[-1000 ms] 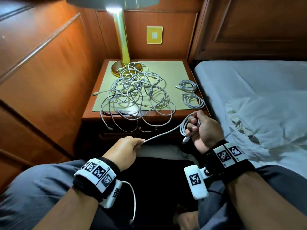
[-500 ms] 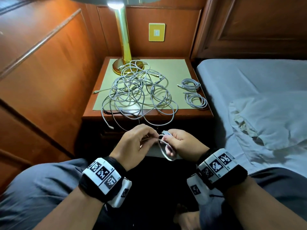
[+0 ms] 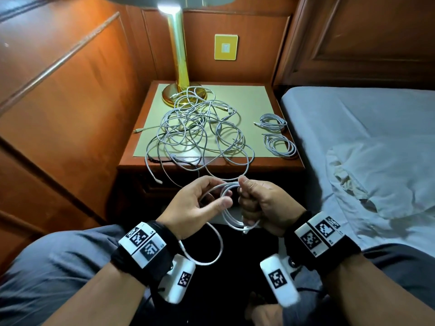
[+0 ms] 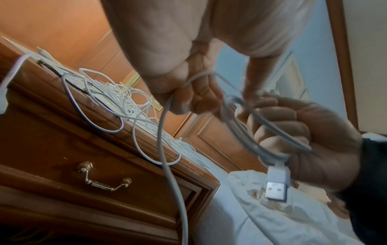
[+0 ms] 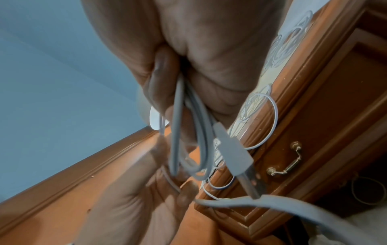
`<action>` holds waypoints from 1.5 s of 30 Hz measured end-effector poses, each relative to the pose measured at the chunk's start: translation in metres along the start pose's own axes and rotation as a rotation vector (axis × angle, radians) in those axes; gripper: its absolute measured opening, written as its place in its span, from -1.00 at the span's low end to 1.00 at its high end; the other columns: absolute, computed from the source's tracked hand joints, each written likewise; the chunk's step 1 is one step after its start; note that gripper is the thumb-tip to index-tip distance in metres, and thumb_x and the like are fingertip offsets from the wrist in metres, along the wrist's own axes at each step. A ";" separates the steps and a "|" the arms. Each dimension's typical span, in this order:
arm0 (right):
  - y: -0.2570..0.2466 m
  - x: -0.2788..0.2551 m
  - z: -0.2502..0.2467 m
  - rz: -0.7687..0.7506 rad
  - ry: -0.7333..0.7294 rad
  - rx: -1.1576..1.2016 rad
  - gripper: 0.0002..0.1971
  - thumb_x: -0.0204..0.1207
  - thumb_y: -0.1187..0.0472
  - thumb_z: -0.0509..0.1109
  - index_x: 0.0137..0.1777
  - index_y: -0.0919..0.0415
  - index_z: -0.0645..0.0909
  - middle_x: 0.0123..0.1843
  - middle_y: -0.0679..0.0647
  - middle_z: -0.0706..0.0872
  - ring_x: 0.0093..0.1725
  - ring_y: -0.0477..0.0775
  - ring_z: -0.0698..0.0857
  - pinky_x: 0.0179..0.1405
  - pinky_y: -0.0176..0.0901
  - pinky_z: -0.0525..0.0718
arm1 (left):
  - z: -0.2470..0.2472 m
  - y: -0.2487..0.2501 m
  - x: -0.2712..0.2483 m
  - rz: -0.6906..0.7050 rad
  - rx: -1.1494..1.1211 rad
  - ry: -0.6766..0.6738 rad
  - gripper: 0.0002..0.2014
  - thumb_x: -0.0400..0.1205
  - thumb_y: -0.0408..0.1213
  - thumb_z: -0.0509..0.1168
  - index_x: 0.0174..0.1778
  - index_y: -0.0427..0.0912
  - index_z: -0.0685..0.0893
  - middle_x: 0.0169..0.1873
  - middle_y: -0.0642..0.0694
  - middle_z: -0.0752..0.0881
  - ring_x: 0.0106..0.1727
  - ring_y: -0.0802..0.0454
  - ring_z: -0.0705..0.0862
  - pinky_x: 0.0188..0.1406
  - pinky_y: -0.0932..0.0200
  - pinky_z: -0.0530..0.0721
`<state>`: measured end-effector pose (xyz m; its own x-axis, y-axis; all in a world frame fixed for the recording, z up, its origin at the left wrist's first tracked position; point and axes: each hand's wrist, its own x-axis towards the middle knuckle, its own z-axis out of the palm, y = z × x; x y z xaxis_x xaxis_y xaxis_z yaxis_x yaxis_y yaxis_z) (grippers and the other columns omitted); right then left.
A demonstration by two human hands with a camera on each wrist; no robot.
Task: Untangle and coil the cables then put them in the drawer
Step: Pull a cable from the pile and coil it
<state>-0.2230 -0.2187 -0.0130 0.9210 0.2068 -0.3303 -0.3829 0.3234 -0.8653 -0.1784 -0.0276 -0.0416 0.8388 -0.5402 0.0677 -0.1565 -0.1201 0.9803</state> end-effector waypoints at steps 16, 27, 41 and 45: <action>-0.012 -0.004 0.002 0.003 0.103 0.140 -0.63 0.74 -0.01 0.15 -0.28 0.16 0.41 -0.56 -0.04 0.16 -0.70 -0.13 0.11 -0.66 -0.35 0.22 | -0.010 -0.004 0.007 0.064 0.151 0.248 -0.90 0.61 -0.40 0.46 -0.04 -0.10 0.79 -0.09 -0.14 0.72 -0.04 0.12 0.70 0.03 0.24 0.65; -0.011 0.000 -0.002 -0.069 0.135 0.237 -0.67 0.62 -0.06 0.22 -0.27 0.15 0.42 -0.58 -0.05 0.19 -0.71 -0.14 0.10 -0.66 -0.36 0.25 | -0.005 0.000 0.005 0.235 0.351 0.532 -0.67 0.50 -0.32 0.58 -0.06 -0.08 0.51 -0.12 -0.05 0.67 -0.26 0.05 0.69 -0.47 0.18 0.69; -0.007 -0.001 0.005 0.039 0.063 0.237 -0.59 0.76 -0.07 0.09 -0.26 0.14 0.40 -0.58 -0.07 0.22 -0.70 -0.14 0.13 -0.66 -0.29 0.31 | 0.003 -0.006 0.008 -0.058 -0.004 0.510 -0.89 0.50 -0.38 0.59 -0.23 -0.11 0.82 -0.29 -0.16 0.84 -0.21 -0.29 0.81 -0.08 -0.24 0.83; 0.005 0.003 0.012 -0.013 0.074 0.174 -0.62 0.77 -0.03 0.08 -0.23 0.18 0.38 -0.56 -0.04 0.25 -0.68 -0.12 0.15 -0.63 -0.28 0.32 | 0.017 -0.003 0.006 -0.184 -0.193 0.357 -0.93 0.62 -0.40 0.46 -0.15 -0.18 0.83 -0.24 -0.19 0.86 -0.25 -0.04 0.81 -0.14 0.01 0.77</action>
<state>-0.2233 -0.2057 -0.0133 0.9262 0.1355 -0.3518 -0.3719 0.4815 -0.7936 -0.1819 -0.0445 -0.0468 0.9764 -0.1990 -0.0844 0.0839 -0.0113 0.9964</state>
